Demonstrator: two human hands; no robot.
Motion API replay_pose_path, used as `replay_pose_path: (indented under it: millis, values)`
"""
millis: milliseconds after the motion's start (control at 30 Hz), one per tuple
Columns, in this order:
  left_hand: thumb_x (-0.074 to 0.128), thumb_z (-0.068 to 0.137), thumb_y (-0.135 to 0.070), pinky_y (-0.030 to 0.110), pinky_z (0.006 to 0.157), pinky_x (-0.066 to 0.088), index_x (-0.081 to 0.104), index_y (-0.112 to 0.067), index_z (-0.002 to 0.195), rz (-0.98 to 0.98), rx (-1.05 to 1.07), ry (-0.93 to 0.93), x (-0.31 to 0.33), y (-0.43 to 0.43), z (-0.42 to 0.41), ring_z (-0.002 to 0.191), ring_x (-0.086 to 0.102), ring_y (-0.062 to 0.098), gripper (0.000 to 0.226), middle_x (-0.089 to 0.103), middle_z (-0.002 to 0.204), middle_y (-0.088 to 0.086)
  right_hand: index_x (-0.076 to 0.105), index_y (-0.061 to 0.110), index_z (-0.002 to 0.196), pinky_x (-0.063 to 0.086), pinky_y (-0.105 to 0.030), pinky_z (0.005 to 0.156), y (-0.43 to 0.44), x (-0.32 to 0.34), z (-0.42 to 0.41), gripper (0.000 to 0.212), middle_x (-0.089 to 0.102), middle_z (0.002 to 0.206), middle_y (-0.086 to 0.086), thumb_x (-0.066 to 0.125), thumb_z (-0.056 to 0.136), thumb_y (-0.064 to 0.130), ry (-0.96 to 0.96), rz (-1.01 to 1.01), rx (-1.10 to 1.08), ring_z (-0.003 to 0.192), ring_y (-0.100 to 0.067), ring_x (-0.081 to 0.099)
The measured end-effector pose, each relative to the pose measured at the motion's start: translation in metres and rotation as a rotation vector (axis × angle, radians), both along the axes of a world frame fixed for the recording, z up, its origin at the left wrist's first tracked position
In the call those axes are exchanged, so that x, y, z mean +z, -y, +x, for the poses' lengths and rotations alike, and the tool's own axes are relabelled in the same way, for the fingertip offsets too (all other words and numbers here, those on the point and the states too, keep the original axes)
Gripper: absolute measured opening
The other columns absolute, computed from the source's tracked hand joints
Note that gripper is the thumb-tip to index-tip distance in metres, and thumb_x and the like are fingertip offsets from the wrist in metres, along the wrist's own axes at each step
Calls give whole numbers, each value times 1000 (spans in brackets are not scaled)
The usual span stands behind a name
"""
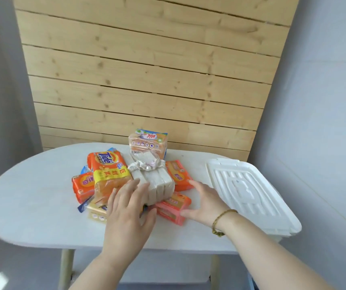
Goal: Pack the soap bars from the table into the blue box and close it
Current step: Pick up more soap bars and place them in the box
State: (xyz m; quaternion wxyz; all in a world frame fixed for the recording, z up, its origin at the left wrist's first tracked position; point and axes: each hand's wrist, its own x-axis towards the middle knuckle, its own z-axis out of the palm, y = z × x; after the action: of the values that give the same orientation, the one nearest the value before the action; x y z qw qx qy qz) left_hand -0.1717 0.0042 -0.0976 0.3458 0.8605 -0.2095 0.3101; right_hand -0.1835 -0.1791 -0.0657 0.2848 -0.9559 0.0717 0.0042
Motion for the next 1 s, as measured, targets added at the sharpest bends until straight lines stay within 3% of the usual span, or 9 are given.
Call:
replay_pose_path:
  millis: [67,167,267,333,433,533,633,767,1000]
  values:
    - [63,64,-20,46,103,31,59,-2,108,-26,15,49,1,-2,9,111,42,25,48,63,111,21,11,28,144,26,-32,113,-9,-5,16,98,26,149,-2,71,68,44,-63,-9,19,138,-20,24]
    - [48,70,-36,40,101,22,59,-5,110,33,54,29,6,-3,22,114,53,33,53,63,115,19,5,29,145,29,-31,110,-10,-6,33,99,23,151,-1,70,70,35,-112,91,56,135,-16,26]
    - [42,67,-36,42,99,20,63,-4,108,154,119,-17,9,0,31,108,59,38,55,66,112,16,4,26,145,40,-15,85,-11,2,49,92,29,146,0,65,77,18,-80,369,39,112,-5,39]
    - [50,65,-34,40,103,16,65,-3,105,222,148,-28,7,0,36,107,60,38,52,69,109,13,6,24,145,40,-15,84,-15,10,71,86,29,146,-2,61,79,17,-12,405,8,113,-10,42]
    - [74,58,-31,34,105,7,66,-4,103,247,142,-43,6,-3,39,106,61,38,53,69,107,12,11,22,144,32,-32,106,-20,29,108,85,28,149,-9,64,78,27,113,222,-46,133,-23,34]
    - [87,48,-25,34,105,5,66,-5,104,251,125,-94,6,-3,40,106,60,38,64,69,108,11,15,19,144,29,-34,108,-25,47,151,86,30,149,-10,67,77,32,152,73,-52,134,-26,32]
    - [80,57,-31,33,106,4,65,-6,106,244,116,-83,4,-4,43,108,60,37,57,69,109,11,15,19,144,28,-38,108,-29,56,189,87,30,148,-10,67,77,37,130,-107,-48,134,-30,29]
    - [43,70,-41,33,107,5,64,-9,107,232,95,-104,3,-4,46,118,46,29,54,68,112,7,10,20,145,29,-42,109,-33,48,221,96,29,148,-8,69,73,42,44,-199,9,135,-30,26]
    - [41,71,-43,33,108,5,65,-10,107,200,71,-108,1,-5,50,115,36,21,54,67,113,5,10,16,145,33,-37,107,-34,36,239,101,26,144,-12,74,69,38,-68,-236,47,131,-27,34]
